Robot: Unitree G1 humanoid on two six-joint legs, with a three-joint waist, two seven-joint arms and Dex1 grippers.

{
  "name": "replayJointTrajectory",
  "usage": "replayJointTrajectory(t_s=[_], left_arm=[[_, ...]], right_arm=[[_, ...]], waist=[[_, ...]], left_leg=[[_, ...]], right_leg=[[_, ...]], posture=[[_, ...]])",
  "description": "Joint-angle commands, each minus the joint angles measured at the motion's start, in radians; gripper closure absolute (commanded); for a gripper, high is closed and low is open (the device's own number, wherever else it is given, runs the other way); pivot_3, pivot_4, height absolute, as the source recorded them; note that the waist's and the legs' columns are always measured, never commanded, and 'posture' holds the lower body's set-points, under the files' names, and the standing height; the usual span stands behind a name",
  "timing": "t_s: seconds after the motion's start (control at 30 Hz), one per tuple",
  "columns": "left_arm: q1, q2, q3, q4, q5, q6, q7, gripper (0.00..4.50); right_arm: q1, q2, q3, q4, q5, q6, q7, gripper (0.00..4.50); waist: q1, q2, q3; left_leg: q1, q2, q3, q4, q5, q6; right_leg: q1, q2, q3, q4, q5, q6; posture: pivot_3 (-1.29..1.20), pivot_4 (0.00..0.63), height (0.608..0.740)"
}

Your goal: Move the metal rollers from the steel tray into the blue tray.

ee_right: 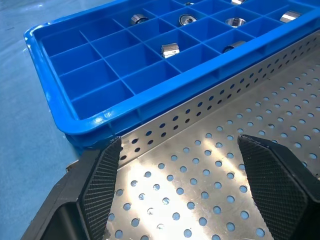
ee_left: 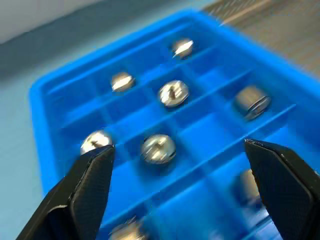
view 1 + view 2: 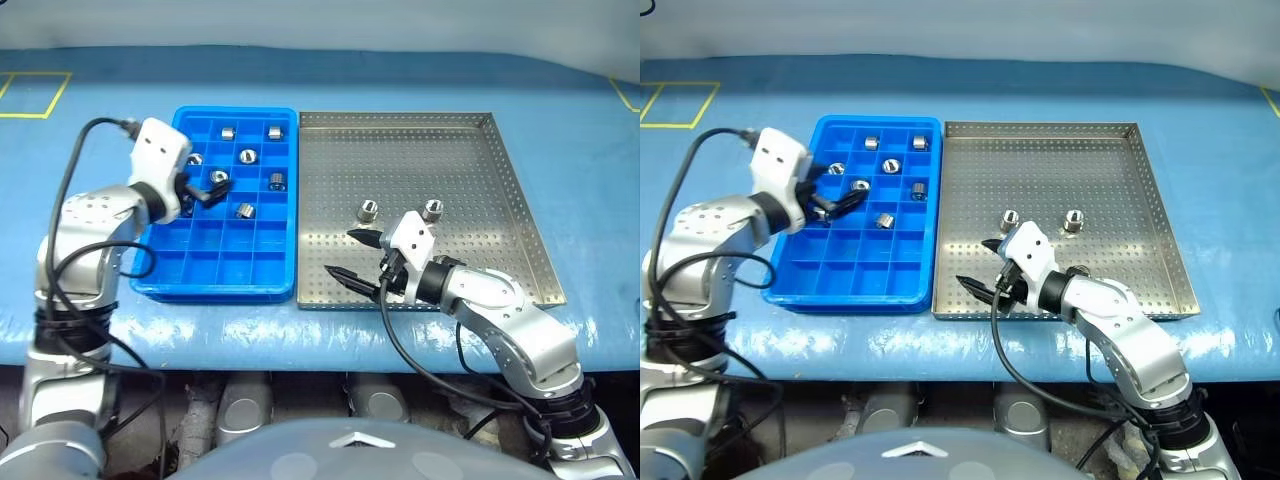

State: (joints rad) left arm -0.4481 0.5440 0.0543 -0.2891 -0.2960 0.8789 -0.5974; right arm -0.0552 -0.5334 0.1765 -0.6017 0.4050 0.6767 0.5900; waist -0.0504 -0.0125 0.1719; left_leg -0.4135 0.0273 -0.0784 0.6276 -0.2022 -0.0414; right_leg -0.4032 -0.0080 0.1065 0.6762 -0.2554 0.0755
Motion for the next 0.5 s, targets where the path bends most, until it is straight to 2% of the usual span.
replayJointTrajectory(t_s=[0.03, 0.23, 0.4, 0.5], left_arm=[[-0.093, -0.057, -0.132, 0.042, 0.009, -0.057, -0.036, 0.02], [-0.279, -0.173, -0.365, 0.381, 0.134, -0.189, -0.086, 0.02], [-0.415, -0.29, -0.467, 0.692, 0.237, -0.336, -0.104, 0.02], [-0.469, -0.348, -0.486, 0.847, 0.275, -0.413, -0.116, 0.02]], right_arm=[[0.005, 0.001, -0.029, -0.037, -0.007, -0.015, -0.02, 0.57], [0.053, -0.021, -0.058, -0.07, -0.037, 0.009, -0.071, 0.57], [0.081, -0.006, -0.08, -0.094, -0.062, 0.04, -0.14, 0.57], [0.093, 0.028, -0.111, -0.118, -0.06, 0.051, -0.191, 0.57]], waist=[[-0.003, 0.0, 0.0], [-0.032, 0.001, 0.0], [-0.063, 0.001, 0.0], [-0.087, 0.001, 0.0]], left_leg=[[0.0, 0.0, 0.0, 0.0, 0.0, 0.0], [0.002, 0.0, 0.0, 0.001, 0.0, 0.0], [0.002, 0.0, 0.0, 0.001, 0.0, 0.0], [0.001, 0.0, 0.0, 0.001, 0.0, 0.001]], right_leg=[[0.0, 0.0, 0.0, 0.0, 0.0, 0.0], [0.003, 0.001, 0.0, 0.0, 0.0, 0.001], [0.002, 0.001, 0.001, -0.001, 0.0, 0.001], [0.002, 0.001, 0.001, -0.001, 0.0, 0.001]], posture=[[-0.06, 0.15, 0.74], [-0.14, 0.15, 0.74], [-0.21, 0.15, 0.74], [-0.25, 0.15, 0.74]])
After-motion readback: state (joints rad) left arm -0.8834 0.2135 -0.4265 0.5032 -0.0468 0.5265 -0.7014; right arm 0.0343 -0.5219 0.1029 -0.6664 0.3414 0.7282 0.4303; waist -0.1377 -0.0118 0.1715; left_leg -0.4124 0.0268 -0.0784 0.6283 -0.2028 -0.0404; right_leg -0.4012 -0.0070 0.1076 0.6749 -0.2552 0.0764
